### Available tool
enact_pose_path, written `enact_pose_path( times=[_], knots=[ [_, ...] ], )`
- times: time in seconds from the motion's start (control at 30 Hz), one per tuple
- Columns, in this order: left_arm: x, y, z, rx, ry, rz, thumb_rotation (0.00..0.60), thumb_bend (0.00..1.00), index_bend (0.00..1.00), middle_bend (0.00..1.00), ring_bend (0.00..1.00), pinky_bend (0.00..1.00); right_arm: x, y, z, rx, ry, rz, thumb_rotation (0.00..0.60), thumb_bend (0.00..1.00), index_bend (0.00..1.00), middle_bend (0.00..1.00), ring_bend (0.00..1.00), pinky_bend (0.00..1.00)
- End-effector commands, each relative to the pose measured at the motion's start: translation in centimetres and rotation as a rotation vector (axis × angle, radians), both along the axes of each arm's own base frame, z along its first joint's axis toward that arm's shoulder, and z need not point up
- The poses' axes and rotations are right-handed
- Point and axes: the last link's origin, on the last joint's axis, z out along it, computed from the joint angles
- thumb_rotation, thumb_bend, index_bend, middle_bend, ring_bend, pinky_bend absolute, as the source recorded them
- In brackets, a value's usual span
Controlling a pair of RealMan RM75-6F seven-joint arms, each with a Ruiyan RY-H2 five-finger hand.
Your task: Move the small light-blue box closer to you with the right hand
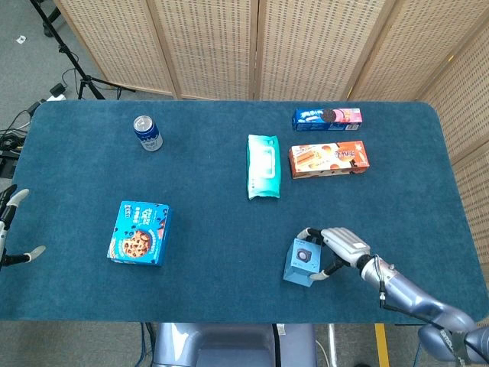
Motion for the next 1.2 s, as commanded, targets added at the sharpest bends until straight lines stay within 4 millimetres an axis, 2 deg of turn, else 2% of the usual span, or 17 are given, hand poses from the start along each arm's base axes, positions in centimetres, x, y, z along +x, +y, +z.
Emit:
enact_pose_path(
  times=[0.03, 0.23, 0.27, 0.33, 0.37, 0.4, 0.47, 0.77, 1.03, 1.13, 1.17, 1.2],
  knots=[
    [-0.1, 0.1, 0.0, -0.001, 0.000, 0.005, 0.600, 0.00, 0.00, 0.00, 0.00, 0.00, 1.8, -2.4, 0.8, 0.162, -0.011, -0.203, 0.600, 0.50, 0.43, 0.49, 0.45, 0.34],
    [-0.2, 0.2, 0.0, -0.002, -0.001, 0.011, 0.600, 0.00, 0.00, 0.00, 0.00, 0.00, 0.9, -3.0, -0.3, 0.187, 0.019, -0.222, 0.600, 0.50, 0.44, 0.47, 0.44, 0.34],
    [-0.2, 0.2, 0.1, 0.001, -0.003, 0.011, 0.600, 0.00, 0.00, 0.00, 0.00, 0.00, 0.7, -3.1, -0.4, 0.186, 0.020, -0.221, 0.600, 0.46, 0.42, 0.41, 0.39, 0.34],
    [-0.2, 0.2, 0.2, 0.006, -0.003, 0.012, 0.600, 0.00, 0.00, 0.00, 0.00, 0.00, 0.5, -3.1, -0.6, 0.185, 0.024, -0.211, 0.600, 0.32, 0.31, 0.18, 0.19, 0.27],
    [-0.2, 0.2, 0.2, 0.008, -0.004, 0.012, 0.600, 0.00, 0.00, 0.00, 0.00, 0.00, 0.3, -3.1, -0.7, 0.180, 0.035, -0.191, 0.600, 0.23, 0.18, 0.06, 0.07, 0.19],
    [-0.2, 0.2, 0.2, 0.008, -0.005, 0.012, 0.600, 0.00, 0.00, 0.00, 0.00, 0.00, 0.2, -3.3, -0.6, 0.170, 0.042, -0.172, 0.600, 0.16, 0.07, 0.00, 0.01, 0.11],
    [-0.3, 0.2, 0.2, 0.008, -0.004, 0.011, 0.600, 0.00, 0.00, 0.00, 0.00, 0.00, 0.0, -3.7, -0.4, 0.131, 0.035, -0.133, 0.600, 0.13, 0.00, 0.00, 0.00, 0.05],
    [-0.1, 0.0, 0.1, 0.004, -0.004, 0.004, 0.600, 0.00, 0.00, 0.00, 0.00, 0.00, -0.5, -4.0, 1.8, 0.024, 0.043, -0.055, 0.600, 0.11, 0.00, 0.00, 0.00, 0.03],
    [-0.1, -0.1, 0.2, 0.006, -0.005, 0.002, 0.600, 0.00, 0.00, 0.00, 0.00, 0.00, 0.0, -2.4, 5.1, -0.071, -0.028, 0.013, 0.600, 0.08, 0.00, 0.00, 0.00, 0.00],
    [0.0, -0.2, 0.1, 0.004, -0.002, -0.006, 0.600, 0.00, 0.00, 0.00, 0.00, 0.00, -0.5, -1.0, 7.5, -0.248, -0.053, 0.149, 0.600, 0.01, 0.00, 0.00, 0.00, 0.00],
    [0.0, -0.2, 0.1, 0.005, -0.002, -0.008, 0.600, 0.00, 0.00, 0.00, 0.00, 0.00, -0.8, -0.6, 7.6, -0.295, -0.052, 0.177, 0.600, 0.00, 0.00, 0.00, 0.00, 0.00],
    [0.0, -0.4, 0.0, 0.010, 0.002, -0.010, 0.600, 0.00, 0.00, 0.00, 0.00, 0.00, -2.0, 0.2, 8.2, -0.436, 0.004, 0.264, 0.600, 0.00, 0.00, 0.00, 0.00, 0.00]
  ],
)
